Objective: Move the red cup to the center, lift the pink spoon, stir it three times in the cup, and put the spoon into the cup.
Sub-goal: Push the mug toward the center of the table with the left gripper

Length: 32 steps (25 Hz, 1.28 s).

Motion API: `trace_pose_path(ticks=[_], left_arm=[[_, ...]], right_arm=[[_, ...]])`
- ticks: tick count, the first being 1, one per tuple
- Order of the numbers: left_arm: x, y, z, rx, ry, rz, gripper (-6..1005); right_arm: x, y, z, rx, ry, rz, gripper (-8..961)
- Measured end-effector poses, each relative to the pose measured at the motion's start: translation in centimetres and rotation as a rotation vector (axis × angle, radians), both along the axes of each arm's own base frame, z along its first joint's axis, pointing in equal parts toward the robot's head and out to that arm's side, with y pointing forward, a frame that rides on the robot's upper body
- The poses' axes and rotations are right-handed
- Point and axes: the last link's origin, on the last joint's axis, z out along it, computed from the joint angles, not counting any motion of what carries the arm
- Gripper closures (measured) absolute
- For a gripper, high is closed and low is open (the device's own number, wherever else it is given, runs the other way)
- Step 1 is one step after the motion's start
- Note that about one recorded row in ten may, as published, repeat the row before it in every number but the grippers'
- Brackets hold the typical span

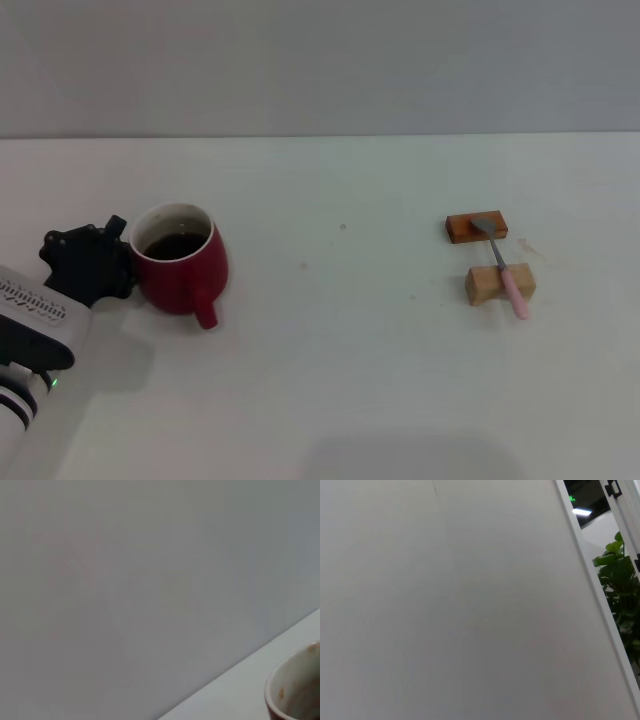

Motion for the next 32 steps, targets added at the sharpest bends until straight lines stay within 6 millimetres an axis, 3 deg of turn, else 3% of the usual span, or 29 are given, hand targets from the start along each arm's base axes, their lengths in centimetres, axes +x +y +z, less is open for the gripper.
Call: trace_pose_path(ticks=[23, 32], left_arm=[[3.0, 0.0, -2.7, -0.121, 0.007, -0.122, 1001], [2.3, 0.5, -1.9, -0.092, 0.025, -0.099, 1001]], right_arm=[[0.0, -0.2, -0.1, 0.000, 0.005, -0.003, 209], [0.0, -0.4, -0.1, 0.003, 0.003, -0.005, 210]])
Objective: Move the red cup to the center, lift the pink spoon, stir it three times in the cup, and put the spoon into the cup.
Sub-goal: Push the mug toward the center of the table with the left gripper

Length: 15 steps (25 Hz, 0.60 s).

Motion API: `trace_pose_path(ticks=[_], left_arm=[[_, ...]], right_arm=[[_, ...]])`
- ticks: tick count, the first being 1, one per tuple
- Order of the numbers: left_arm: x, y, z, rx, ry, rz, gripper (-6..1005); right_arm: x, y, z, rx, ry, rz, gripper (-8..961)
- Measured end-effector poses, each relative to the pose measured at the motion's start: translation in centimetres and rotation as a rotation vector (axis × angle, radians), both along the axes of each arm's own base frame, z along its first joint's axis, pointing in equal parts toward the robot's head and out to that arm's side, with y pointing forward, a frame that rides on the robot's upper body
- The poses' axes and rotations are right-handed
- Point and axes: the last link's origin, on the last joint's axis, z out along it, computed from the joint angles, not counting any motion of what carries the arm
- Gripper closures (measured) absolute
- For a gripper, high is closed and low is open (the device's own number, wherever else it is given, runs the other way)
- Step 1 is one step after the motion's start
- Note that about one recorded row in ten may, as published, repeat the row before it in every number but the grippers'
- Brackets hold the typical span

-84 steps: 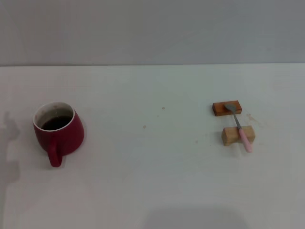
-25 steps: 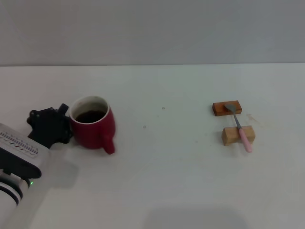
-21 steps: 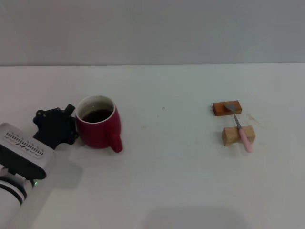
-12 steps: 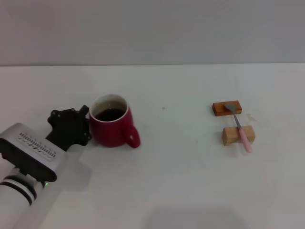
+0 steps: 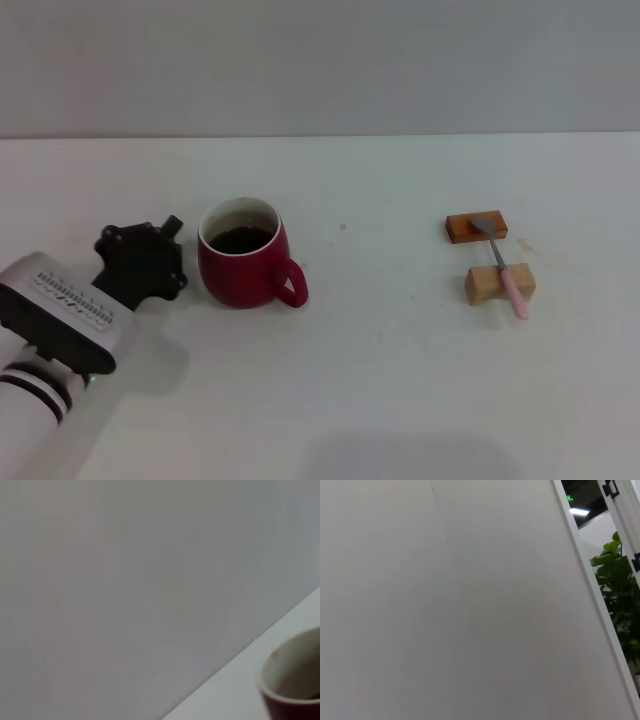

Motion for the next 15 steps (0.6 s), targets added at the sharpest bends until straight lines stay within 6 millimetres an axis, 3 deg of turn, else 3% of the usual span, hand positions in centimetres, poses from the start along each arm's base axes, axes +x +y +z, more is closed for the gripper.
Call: trace_pose_path(ticks=[15], left_arm=[[0.26, 1.00, -0.36, -0.024, 0.064, 0.001, 1001]], right_arm=[[-0.07, -0.03, -0.09, 0.002, 0.002, 0.002, 210]])
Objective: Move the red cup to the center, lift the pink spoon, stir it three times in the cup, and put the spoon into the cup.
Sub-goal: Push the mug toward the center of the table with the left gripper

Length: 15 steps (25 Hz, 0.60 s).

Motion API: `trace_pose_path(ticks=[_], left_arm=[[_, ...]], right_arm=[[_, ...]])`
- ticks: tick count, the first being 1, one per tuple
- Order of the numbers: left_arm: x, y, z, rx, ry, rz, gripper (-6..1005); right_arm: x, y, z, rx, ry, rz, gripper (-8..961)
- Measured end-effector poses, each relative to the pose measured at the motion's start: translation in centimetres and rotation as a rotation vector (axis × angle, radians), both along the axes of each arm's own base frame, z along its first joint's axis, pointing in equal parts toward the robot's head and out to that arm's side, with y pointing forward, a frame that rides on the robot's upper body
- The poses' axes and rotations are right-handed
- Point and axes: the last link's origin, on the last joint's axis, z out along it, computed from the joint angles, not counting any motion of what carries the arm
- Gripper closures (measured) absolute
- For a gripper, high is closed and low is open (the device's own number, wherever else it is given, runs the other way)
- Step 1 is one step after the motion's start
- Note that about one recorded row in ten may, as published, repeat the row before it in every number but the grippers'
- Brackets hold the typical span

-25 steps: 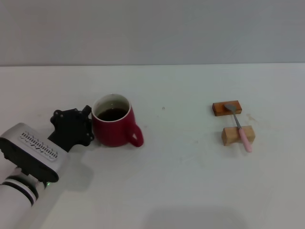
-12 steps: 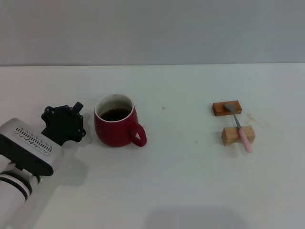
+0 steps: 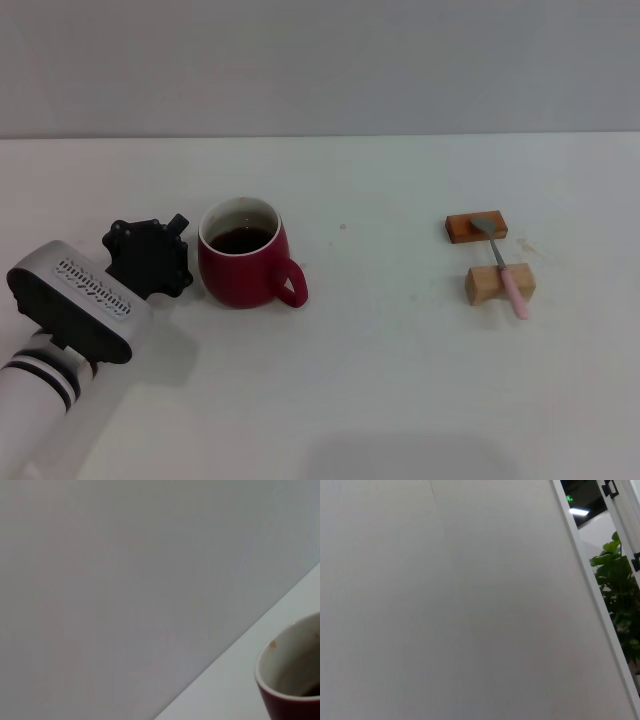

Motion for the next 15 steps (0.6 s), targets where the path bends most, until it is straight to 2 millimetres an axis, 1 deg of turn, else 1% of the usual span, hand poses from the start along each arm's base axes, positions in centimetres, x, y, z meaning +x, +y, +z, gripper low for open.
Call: trace_pose_path(ticks=[14, 15], left_arm=[[1.7, 0.0, -1.5, -0.062, 0.002, -0.059, 1001], [2.1, -0.1, -1.9, -0.074, -0.005, -0.069, 1001]], right_arm=[[0.0, 0.1, 0.0, -0.001, 0.002, 0.001, 209], [0.0, 0.1, 0.0, -0.001, 0.002, 0.001, 209]])
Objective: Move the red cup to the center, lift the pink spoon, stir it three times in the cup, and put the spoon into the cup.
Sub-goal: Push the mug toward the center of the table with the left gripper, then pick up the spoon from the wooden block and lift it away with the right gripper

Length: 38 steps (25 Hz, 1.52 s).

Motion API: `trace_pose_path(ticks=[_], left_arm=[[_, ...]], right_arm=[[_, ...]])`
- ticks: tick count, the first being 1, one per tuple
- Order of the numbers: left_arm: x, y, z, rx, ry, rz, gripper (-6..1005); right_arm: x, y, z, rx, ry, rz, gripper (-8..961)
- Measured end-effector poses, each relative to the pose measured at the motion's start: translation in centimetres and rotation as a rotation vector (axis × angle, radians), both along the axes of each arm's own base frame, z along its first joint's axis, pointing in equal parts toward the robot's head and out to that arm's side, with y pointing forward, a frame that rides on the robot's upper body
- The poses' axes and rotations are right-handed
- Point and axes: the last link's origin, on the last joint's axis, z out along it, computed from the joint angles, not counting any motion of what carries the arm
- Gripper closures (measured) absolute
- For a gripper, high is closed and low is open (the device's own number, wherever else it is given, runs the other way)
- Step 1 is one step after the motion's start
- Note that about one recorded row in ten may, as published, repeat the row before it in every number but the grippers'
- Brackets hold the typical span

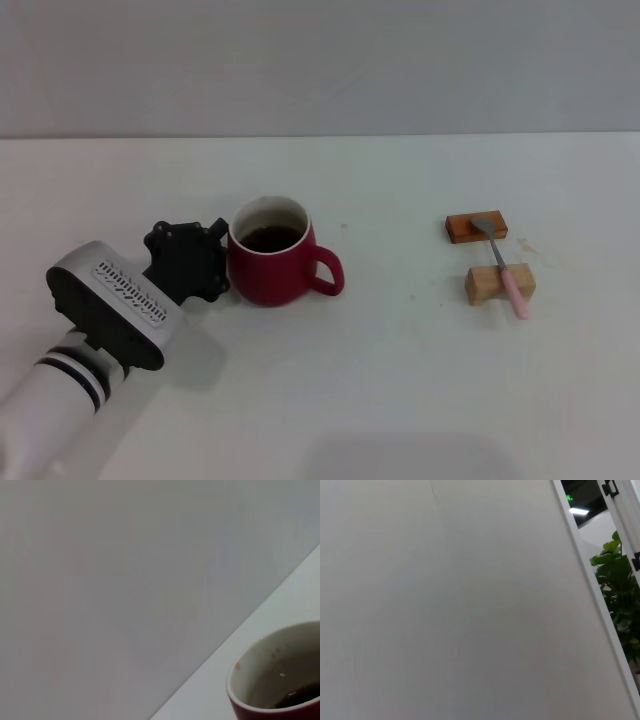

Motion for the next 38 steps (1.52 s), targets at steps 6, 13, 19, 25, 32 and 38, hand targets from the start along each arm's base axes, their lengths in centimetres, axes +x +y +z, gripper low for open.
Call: trace_pose_path(ticks=[6, 13, 19, 25, 32, 38], left_arm=[[0.7, -0.2, -0.6, -0.028, -0.002, -0.024, 1001], [1.2, -0.5, -1.3, -0.056, -0.013, -0.040, 1001], [1.7, -0.8, -1.8, -0.077, -0.018, -0.056, 1001], [1.8, -0.9, -1.9, -0.079, -0.022, -0.056, 1001], [-0.1, -0.7, 0.4, 0.048, -0.084, 0.041, 1001], [-2.6, -1.3, 4.5, 0.264, -0.292, 0.154, 1001]], right_arm=[[0.0, 0.0, 0.0, 0.001, 0.002, 0.001, 209], [0.0, -0.1, -0.1, -0.002, 0.004, 0.001, 210], [-0.2, 0.0, -0.4, -0.018, 0.005, 0.010, 210], [-0.2, 0.0, -0.4, -0.020, 0.008, 0.011, 210], [-0.3, -0.1, -0.9, -0.042, 0.007, 0.018, 210], [-2.7, 1.0, -2.7, -0.154, -0.032, 0.159, 209]])
